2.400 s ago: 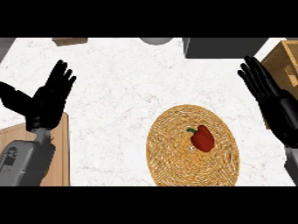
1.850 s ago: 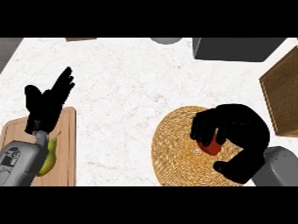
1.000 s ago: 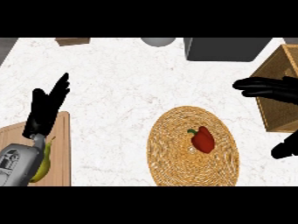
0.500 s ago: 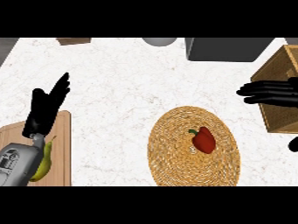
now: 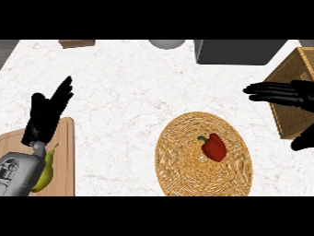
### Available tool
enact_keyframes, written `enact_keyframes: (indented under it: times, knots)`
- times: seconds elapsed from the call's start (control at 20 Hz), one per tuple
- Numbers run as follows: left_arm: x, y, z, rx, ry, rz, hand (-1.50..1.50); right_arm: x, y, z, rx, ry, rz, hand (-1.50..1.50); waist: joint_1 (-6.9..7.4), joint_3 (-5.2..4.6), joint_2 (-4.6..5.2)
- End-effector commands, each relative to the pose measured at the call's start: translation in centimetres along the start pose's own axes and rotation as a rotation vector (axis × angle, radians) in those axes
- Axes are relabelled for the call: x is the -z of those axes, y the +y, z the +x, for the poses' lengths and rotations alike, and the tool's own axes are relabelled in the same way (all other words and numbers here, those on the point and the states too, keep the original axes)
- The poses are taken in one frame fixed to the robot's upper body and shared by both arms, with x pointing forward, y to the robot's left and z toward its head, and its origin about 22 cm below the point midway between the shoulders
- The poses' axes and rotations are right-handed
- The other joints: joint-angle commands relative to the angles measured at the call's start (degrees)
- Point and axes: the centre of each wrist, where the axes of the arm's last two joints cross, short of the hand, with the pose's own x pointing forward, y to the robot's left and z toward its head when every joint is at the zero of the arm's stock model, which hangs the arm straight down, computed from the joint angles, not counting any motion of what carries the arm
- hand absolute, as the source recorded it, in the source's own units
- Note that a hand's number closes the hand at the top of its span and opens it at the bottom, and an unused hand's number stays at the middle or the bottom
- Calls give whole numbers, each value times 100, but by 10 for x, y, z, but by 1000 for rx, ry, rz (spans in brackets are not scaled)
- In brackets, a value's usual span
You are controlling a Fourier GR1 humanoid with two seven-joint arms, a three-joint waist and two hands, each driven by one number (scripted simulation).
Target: Pick the bell pepper from the placemat and place it in the basket
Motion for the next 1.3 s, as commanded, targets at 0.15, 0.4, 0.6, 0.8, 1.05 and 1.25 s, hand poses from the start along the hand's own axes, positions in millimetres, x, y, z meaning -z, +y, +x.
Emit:
enact_keyframes:
  times: [0.15, 0.4, 0.6, 0.8, 1.05, 1.25]
  knots:
    - [0, -18, -16, 0, 8, 0, 0, 12, 10, -24, 94, -92, 32, -150, -69, -3, -5]
    - [-4, 4, -8, 1, 5, -5, 0, 40, 51, -29, 126, -98, 71, -150, -44, -2, -20]
    - [-1, -5, -9, 12, 1, -2, 0, 63, 68, -37, 131, -99, 91, -150, -40, -2, -11]
    - [-7, -4, -12, -4, 20, 16, 0, 53, 78, -43, 120, -107, 76, -150, -71, -2, -24]
    - [-6, 20, -3, -3, 17, 28, 0, 71, 111, -46, 109, -117, 64, -150, -85, -2, -30]
    - [2, -9, 2, 0, 8, 28, 0, 92, 98, -40, 114, -124, 86, -150, -108, -3, -30]
